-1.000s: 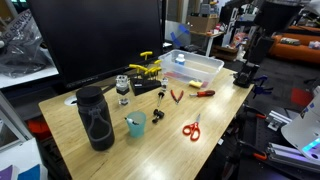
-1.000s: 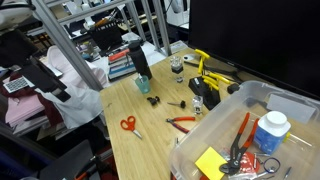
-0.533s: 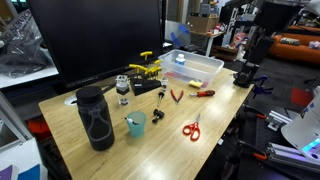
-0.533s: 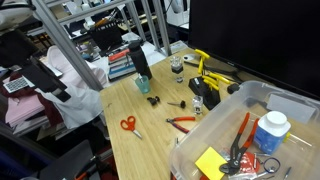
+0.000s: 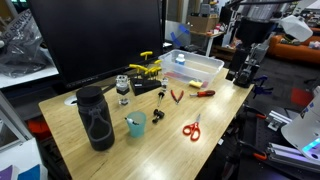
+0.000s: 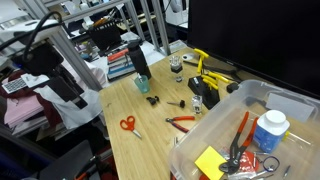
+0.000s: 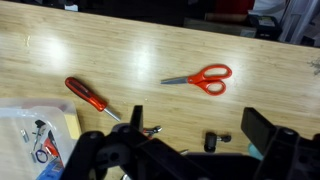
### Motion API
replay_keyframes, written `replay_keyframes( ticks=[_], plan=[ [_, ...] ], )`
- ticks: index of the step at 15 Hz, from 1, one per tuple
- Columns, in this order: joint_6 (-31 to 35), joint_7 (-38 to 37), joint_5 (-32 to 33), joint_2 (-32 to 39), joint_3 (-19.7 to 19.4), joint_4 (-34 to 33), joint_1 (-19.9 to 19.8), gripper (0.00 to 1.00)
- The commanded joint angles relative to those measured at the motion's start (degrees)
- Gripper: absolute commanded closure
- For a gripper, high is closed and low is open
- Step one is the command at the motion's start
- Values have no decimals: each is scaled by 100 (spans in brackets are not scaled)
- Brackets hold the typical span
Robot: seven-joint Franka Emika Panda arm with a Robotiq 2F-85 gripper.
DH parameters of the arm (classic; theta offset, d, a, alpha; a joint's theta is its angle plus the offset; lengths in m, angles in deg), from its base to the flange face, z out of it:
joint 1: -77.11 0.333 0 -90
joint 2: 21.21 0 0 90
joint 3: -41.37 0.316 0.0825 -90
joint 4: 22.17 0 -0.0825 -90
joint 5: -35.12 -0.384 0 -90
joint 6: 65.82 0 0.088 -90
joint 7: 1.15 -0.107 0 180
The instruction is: Put the black and silver object in the storage box
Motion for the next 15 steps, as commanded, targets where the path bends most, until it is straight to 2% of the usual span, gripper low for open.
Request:
replay_keyframes(
  ticks=[1, 7, 8, 12, 15],
  plan=[
    [-15, -13, 23, 33, -29, -22, 31, 0],
    [-51, -9, 18, -118, -21, -19, 50, 0],
    [72, -148, 18, -69, -14, -24, -49, 0],
    [974, -647, 40, 444, -3, -10, -463, 0],
    [1839, -1190, 48, 1210, 30, -38, -843, 0]
  ],
)
